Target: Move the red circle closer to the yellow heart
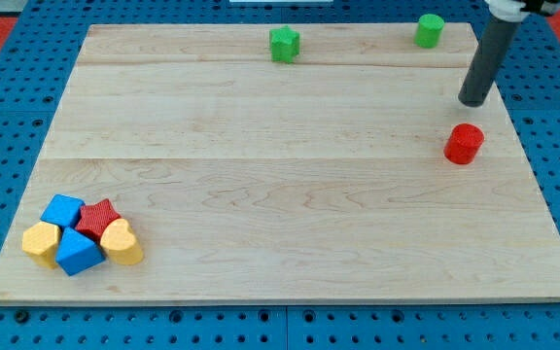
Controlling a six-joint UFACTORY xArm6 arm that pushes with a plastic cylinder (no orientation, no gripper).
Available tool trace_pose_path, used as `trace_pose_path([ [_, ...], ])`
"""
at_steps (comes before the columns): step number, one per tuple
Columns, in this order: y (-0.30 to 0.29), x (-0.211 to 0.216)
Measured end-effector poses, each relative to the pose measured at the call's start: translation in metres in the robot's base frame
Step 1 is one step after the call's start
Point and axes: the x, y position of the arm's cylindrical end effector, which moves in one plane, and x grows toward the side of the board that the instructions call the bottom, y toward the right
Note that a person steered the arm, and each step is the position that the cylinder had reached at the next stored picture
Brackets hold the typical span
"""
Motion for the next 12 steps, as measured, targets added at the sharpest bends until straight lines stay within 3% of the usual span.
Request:
trace_pose_path([
  [4,-0.033,0.054],
  [9,-0.017,0.141],
  [12,-0.094,0.184],
])
